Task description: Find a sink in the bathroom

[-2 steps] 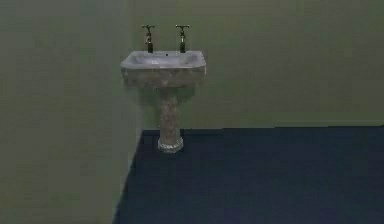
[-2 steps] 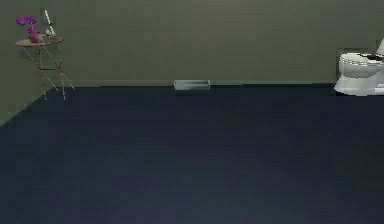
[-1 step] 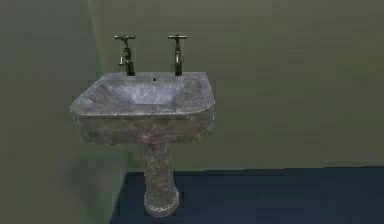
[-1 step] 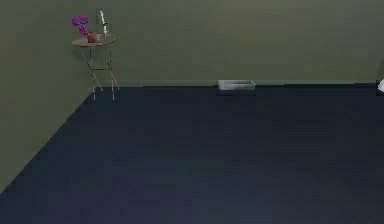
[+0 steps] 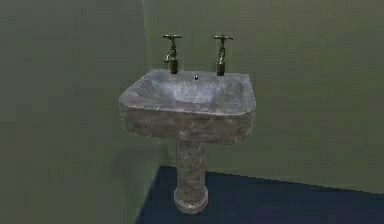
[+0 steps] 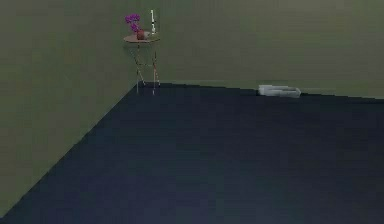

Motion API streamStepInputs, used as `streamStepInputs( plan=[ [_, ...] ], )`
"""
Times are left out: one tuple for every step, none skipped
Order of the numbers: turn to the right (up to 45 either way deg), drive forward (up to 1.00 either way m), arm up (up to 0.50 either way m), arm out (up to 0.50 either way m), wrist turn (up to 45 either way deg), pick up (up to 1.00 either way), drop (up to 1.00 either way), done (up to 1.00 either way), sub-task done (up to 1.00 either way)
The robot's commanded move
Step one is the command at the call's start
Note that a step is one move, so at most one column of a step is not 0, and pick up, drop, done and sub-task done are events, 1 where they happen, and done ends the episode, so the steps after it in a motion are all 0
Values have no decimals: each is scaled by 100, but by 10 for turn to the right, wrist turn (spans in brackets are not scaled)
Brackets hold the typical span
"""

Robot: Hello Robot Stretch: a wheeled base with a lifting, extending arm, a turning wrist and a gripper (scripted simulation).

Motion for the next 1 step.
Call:
streamStepInputs(
  plan=[
    [0,0,0,0,0,0,0,100,0]
  ],
)
